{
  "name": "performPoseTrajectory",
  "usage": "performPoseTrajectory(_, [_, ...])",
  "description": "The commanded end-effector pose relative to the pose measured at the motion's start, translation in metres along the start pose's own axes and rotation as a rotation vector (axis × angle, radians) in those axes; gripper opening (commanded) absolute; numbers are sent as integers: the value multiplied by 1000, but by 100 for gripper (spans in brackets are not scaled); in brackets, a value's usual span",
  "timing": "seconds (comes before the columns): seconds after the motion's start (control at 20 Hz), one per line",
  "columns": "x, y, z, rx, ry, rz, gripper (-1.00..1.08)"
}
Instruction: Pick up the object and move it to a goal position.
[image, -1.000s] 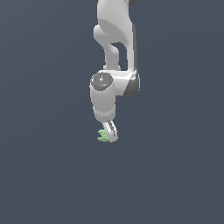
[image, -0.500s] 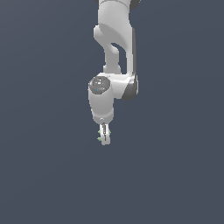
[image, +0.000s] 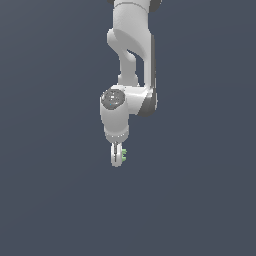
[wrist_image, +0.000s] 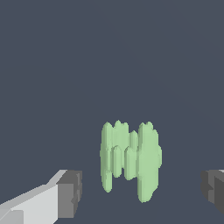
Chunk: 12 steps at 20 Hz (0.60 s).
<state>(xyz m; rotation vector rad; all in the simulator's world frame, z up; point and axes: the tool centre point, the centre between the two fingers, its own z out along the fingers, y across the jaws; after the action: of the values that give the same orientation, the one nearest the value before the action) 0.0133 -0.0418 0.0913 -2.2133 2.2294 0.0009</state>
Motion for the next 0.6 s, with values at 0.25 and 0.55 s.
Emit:
performPoseTrajectory(0.25, [0,0,4,0,0,8,100])
performPoseTrajectory(0.55, [1,1,30,0,0,11,100])
